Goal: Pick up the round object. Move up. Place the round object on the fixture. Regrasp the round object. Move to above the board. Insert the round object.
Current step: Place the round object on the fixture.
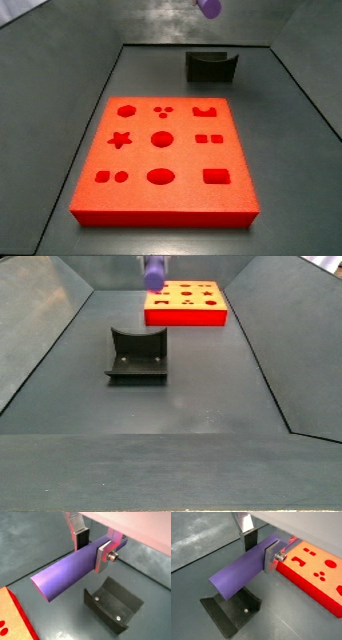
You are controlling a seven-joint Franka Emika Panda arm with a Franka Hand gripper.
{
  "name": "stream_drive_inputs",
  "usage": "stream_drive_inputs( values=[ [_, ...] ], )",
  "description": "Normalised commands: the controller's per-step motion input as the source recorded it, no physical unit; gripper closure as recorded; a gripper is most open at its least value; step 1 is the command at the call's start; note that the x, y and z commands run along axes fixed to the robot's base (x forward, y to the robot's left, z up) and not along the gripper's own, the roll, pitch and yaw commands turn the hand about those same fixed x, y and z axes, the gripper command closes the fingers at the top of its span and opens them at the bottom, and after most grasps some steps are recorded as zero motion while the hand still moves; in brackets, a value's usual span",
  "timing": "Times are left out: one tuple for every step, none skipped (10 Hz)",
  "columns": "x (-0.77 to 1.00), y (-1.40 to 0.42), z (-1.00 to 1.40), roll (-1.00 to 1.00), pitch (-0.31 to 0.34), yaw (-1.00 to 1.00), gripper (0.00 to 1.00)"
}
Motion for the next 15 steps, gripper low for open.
stream_drive_inputs(
  values=[
    [0.51,0.52,-0.14,-1.00,-0.102,-0.10,1.00],
    [0.44,0.40,-0.10,-1.00,-0.099,-0.10,1.00],
    [0.30,0.15,-0.05,-1.00,-0.080,-0.09,1.00],
    [0.21,0.09,-0.02,-1.00,-0.057,-0.09,1.00],
    [0.11,0.08,-0.01,-1.00,-0.025,-0.09,1.00],
    [0.07,0.07,-0.01,-1.00,-0.019,-0.09,1.00],
    [0.06,0.05,-0.01,-1.00,-0.016,-0.09,1.00],
    [0.07,0.05,-0.01,-1.00,0.000,-0.09,1.00],
    [0.08,0.05,-0.02,-0.84,0.025,-0.08,1.00],
    [0.10,0.05,-0.02,-0.61,0.048,-0.07,1.00],
    [0.09,0.05,-0.02,-0.44,0.052,-0.07,1.00],
    [0.08,0.04,-0.01,-0.29,0.049,-0.07,1.00],
    [0.13,0.13,-1.00,-1.00,0.247,-0.03,1.00],
    [0.13,0.13,-1.00,-1.00,0.241,-0.04,1.00],
    [0.15,0.14,-1.00,-0.91,0.258,-0.11,1.00]
  ],
)
